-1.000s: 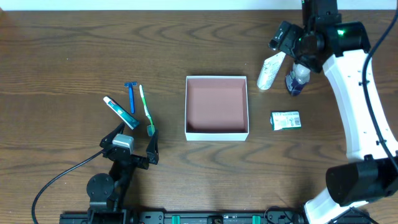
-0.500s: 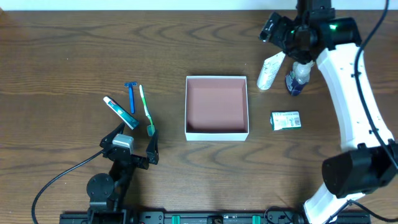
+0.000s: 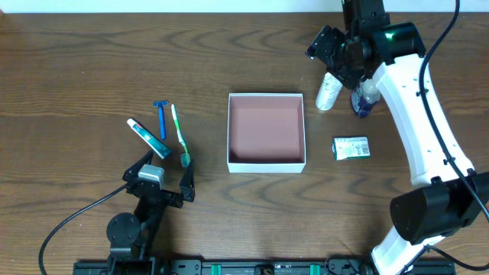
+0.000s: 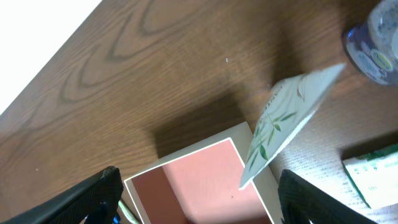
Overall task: Pack container
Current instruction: 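Lower the right gripper and grasp the Pantene tube's top end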
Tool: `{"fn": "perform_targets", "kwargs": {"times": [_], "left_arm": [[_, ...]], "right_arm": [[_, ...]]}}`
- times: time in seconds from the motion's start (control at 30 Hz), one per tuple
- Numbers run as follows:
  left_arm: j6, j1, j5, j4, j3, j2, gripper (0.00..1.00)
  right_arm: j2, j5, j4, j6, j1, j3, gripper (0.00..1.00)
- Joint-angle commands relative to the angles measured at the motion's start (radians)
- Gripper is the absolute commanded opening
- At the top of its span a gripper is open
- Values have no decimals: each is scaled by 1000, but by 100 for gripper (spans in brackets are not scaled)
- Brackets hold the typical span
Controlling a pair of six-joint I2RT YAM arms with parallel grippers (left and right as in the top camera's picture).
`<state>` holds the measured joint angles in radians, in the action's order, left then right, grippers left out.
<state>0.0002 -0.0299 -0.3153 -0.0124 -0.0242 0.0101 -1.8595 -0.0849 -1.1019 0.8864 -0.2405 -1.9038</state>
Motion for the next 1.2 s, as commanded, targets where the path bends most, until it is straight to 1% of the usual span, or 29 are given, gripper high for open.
{"fn": "perform_targets", "kwargs": {"times": [0.0, 0.13, 0.23, 0.37, 0.57, 0.73, 0.93, 1.03, 1.07, 1.17], "left_arm": [[-1, -4, -16, -32, 20, -6, 98], [-1, -4, -16, -32, 20, -6, 98], [-1, -4, -16, -32, 20, -6, 98], [-1, -4, -16, -32, 20, -6, 98], [0, -4, -16, -32, 20, -6, 98], [-1, -4, -16, -32, 20, -6, 98], [-1, -4, -16, -32, 20, -6, 98], [-1, -4, -16, -32, 20, -6, 98], [-1, -4, -16, -32, 20, -6, 98], [0, -4, -16, -32, 20, -6, 98]], "right_arm": [[-19, 29, -6, 64, -11, -14, 83], [-19, 35, -30, 91, -11, -14, 83], [-19, 76, -62, 124, -11, -14, 82], [-26, 121, -68, 124, -7, -14, 83], [-51, 191, -56, 123, -5, -13, 79], [-77, 194, -42, 123, 0, -13, 74], [-93, 195, -12, 123, 0, -13, 64], [-93, 209, -9, 123, 0, -13, 53], [-93, 211, -10, 123, 0, -13, 47], [-93, 213, -11, 123, 0, -13, 36]]}}
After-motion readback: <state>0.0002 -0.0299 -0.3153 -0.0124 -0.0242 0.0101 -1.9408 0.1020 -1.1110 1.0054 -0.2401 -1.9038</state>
